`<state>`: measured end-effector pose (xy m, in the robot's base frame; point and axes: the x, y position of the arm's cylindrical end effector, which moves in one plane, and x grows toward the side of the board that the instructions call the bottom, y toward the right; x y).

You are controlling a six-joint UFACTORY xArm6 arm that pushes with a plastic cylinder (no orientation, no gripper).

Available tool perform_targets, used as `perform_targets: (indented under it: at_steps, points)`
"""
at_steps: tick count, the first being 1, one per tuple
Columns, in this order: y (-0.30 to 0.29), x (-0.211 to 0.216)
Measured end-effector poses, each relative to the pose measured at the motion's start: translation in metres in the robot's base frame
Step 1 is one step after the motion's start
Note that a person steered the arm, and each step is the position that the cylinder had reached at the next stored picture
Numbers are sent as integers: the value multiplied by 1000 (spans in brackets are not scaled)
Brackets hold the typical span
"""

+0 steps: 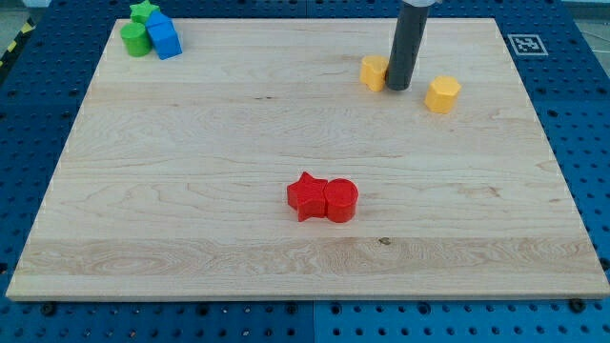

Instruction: Move the yellow heart to the top of the red blocks

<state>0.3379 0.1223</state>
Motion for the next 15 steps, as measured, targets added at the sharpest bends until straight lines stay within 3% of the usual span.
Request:
perform_targets:
  at_steps: [4, 7, 15]
  points:
    - [0, -43]
    - [-5, -20]
    - [-34, -12]
